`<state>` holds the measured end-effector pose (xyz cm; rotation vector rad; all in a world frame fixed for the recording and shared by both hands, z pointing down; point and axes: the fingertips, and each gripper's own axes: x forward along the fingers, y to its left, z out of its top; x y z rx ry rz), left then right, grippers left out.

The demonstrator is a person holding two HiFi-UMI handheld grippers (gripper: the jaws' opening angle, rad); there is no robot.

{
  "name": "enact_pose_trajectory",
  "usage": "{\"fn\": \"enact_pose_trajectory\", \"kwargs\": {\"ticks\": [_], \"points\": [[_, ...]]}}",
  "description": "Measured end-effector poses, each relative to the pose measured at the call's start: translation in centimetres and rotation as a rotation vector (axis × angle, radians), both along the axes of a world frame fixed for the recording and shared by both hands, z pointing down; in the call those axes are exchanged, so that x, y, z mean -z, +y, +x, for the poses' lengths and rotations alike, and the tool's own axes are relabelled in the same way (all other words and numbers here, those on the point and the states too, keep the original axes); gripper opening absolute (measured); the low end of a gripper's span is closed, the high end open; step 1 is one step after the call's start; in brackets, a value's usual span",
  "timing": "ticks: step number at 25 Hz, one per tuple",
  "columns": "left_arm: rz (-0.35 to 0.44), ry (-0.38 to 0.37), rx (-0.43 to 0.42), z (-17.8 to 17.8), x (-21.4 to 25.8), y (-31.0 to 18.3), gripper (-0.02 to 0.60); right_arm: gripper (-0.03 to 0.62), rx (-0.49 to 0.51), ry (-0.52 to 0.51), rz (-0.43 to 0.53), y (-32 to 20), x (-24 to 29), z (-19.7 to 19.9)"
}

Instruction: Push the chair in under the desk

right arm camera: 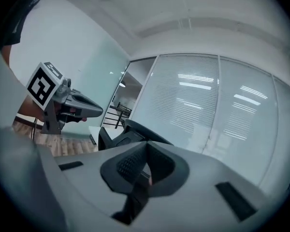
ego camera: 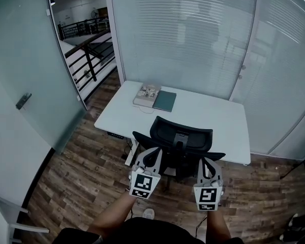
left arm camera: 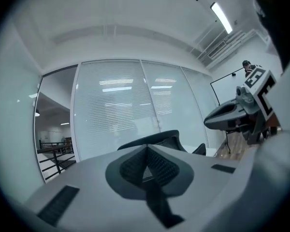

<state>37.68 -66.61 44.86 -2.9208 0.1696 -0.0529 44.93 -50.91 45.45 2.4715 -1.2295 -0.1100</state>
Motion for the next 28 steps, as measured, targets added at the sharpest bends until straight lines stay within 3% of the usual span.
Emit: {"fn": "enact_pose_trajectory", "kwargs": {"ticks": [3, 11, 17, 28], "points": [[-0.047, 0.011, 0.021, -0.7, 0.1, -0.4, 0.014, 0.003, 0.000, 0.001, 0.029, 0.4, -0.1, -0.7], [-0.022, 0.002, 0.052, -1.9, -0.6, -0.4, 0.014, 0.002, 0.026, -0.019, 0.051, -0.2, 0.1, -2.1], [-0.048, -0.009, 0.063, -2.5, -0.6, -0.9, 0.014, 0.002, 0.058, -0.147, 0.119, -0.3, -0.3, -1.9], [-0.049, -0.009, 0.086, -3.5, -0.7, -1.1, 0.014, 0.002, 0.081, -0.135, 0.113, -0.8, -0.1, -2.3]]}}
